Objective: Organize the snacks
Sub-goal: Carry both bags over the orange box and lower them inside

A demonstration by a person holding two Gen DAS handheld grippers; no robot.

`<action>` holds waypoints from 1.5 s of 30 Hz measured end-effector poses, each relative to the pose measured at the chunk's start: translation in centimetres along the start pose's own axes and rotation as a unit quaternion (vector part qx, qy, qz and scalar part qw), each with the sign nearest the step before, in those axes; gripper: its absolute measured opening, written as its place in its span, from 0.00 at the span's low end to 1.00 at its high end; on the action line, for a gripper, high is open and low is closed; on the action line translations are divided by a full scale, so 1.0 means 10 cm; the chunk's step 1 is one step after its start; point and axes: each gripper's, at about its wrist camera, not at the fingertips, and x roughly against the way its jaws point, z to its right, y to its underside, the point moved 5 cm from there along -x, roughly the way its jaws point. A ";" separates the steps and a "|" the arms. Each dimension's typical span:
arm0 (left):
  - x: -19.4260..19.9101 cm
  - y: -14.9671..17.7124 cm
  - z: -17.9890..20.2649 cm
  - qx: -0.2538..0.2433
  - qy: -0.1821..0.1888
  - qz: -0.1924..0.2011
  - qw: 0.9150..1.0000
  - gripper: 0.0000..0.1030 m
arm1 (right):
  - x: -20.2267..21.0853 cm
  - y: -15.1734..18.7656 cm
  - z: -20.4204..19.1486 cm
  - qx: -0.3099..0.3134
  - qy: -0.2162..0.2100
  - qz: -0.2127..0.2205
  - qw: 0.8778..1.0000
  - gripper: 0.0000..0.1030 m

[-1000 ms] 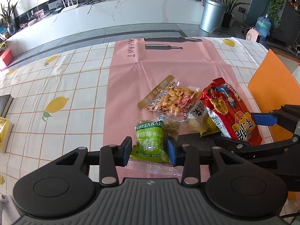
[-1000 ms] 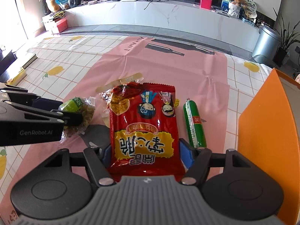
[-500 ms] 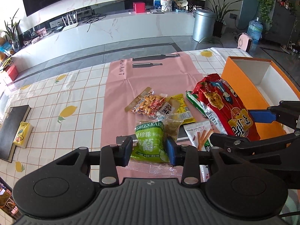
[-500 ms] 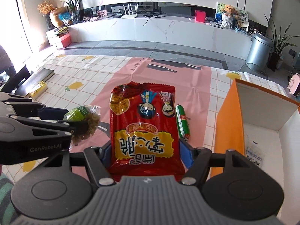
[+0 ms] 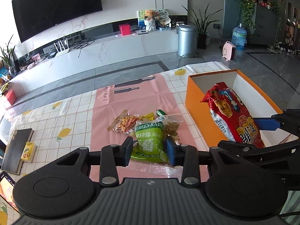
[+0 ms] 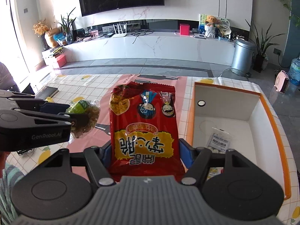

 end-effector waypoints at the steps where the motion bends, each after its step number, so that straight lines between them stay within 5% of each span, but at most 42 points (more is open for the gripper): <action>1: 0.02 -0.03 0.06 -0.006 0.002 0.004 1.000 0.40 | 0.06 0.02 0.06 -0.003 0.004 0.003 1.000 0.65; 16: -0.30 -0.37 1.10 -0.101 0.067 0.008 0.993 0.40 | 0.25 0.24 1.04 -0.039 0.069 -0.009 0.997 0.65; 29: -1.20 -0.51 1.48 -0.179 0.088 -0.059 0.978 0.33 | -0.55 0.24 1.51 -0.015 0.086 -0.081 0.993 0.65; 40: -1.59 -0.67 1.59 -0.229 0.086 -0.059 0.968 0.30 | -1.16 0.11 1.70 0.008 0.095 -0.142 0.985 0.65; 45: -1.73 -0.71 1.62 -0.217 0.097 -0.060 0.970 0.29 | -1.25 0.12 1.76 0.015 0.108 -0.155 0.982 0.65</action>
